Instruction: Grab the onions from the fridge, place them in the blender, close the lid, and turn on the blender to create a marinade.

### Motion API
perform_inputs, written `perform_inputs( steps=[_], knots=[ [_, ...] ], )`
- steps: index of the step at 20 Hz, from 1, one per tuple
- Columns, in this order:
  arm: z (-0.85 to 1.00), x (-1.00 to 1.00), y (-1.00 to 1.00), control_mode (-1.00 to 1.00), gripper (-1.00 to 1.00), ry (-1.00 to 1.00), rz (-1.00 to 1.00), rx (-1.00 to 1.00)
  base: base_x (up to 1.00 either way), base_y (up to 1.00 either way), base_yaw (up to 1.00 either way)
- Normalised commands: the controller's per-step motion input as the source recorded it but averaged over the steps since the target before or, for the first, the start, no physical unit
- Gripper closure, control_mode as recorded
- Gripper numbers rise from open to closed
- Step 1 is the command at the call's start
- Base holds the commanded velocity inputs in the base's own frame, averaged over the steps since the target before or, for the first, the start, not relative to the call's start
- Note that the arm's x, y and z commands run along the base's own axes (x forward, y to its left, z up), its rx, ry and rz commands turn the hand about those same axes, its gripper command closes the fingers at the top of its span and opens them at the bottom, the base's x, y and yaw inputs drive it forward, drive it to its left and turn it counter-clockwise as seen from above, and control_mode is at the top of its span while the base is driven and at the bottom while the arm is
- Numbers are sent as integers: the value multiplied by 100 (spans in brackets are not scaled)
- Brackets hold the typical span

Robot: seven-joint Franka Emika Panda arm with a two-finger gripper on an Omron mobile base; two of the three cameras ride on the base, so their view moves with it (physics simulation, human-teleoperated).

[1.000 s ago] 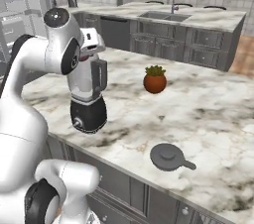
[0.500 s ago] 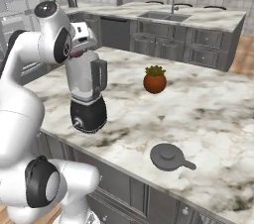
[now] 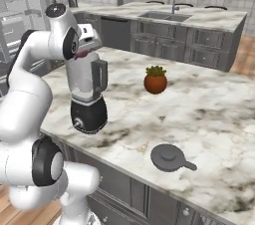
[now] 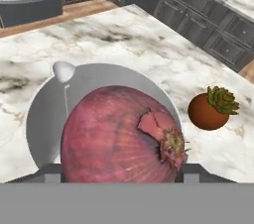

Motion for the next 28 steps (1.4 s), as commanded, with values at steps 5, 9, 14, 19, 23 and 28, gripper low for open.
perform_inputs(
  steps=[5,9,14,19,23,28],
  knots=[
    [-20,49,1,-100,100,0,0,0,0,0,0],
    [-42,44,5,-100,100,0,0,0,0,0,0],
    [-32,27,21,-100,100,0,0,-1,0,0,0],
    [-21,7,39,-100,100,0,0,-6,0,0,0],
    [-22,0,29,-100,-100,0,0,-7,0,0,0],
    [-9,-3,-7,-100,-100,0,-4,-2,0,0,0]
  ],
)
